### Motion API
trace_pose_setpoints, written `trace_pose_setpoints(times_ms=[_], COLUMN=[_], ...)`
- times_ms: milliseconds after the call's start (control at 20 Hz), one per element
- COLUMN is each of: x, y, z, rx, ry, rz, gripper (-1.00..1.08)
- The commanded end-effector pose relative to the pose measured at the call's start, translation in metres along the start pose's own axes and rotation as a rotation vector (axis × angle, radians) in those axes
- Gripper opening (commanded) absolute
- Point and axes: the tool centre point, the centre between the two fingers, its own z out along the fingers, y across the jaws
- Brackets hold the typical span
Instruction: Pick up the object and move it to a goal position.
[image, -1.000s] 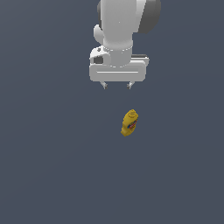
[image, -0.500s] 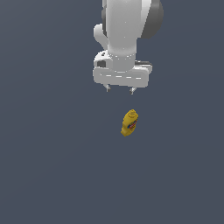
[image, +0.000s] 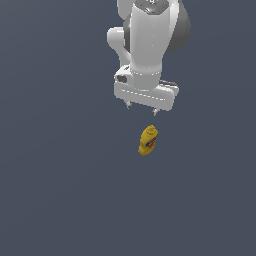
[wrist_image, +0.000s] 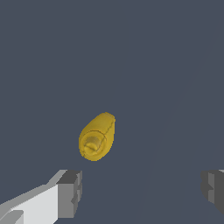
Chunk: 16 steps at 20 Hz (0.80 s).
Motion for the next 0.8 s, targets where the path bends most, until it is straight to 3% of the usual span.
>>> trace_pose_setpoints(times_ms=[0,750], x=[0.000,-0.001], y=[-0.005,-0.035], z=[0.005,0.038], rx=[-0.001,-0.007], ry=[0.001,0.007], rz=[0.056,0.375], gripper=[1.00,1.00])
